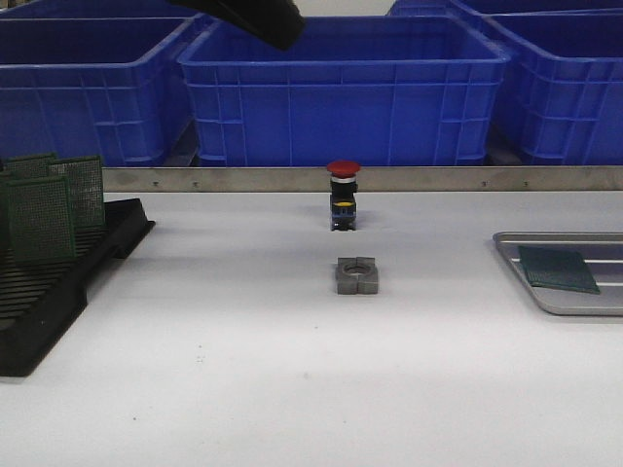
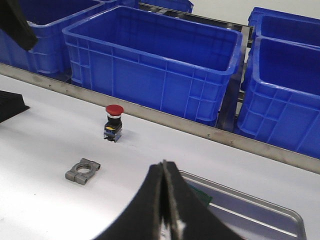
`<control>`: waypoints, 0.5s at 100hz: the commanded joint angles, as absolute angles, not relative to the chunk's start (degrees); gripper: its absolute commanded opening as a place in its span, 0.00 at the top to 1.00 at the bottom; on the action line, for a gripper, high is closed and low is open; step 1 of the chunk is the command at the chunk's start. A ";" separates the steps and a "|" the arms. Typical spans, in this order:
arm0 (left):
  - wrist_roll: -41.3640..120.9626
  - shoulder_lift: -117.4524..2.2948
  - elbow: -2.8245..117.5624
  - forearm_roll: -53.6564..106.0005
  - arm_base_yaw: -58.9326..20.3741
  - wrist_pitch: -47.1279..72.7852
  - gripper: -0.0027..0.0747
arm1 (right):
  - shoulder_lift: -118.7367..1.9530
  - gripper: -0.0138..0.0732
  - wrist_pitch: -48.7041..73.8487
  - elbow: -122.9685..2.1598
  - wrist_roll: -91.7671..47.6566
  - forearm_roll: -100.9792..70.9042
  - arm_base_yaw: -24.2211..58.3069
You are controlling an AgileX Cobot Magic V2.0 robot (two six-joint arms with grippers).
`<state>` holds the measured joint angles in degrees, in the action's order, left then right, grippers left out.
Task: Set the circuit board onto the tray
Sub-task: 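Withdraw the right gripper and move the left gripper back toward the rack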
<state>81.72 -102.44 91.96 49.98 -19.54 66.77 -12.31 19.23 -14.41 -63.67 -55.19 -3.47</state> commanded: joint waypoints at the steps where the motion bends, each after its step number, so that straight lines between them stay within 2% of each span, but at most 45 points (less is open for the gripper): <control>1: 80.99 -99.29 93.81 53.52 -19.43 67.20 0.36 | -12.77 0.97 18.49 -15.83 -64.00 -57.29 -3.41; 50: 80.99 -97.64 93.81 45.82 -12.85 69.90 0.36 | -12.77 0.97 23.32 -15.83 -64.00 -57.41 -3.41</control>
<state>81.72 -101.44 91.96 43.05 -14.44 69.27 -12.31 24.53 -14.41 -63.77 -55.55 -3.47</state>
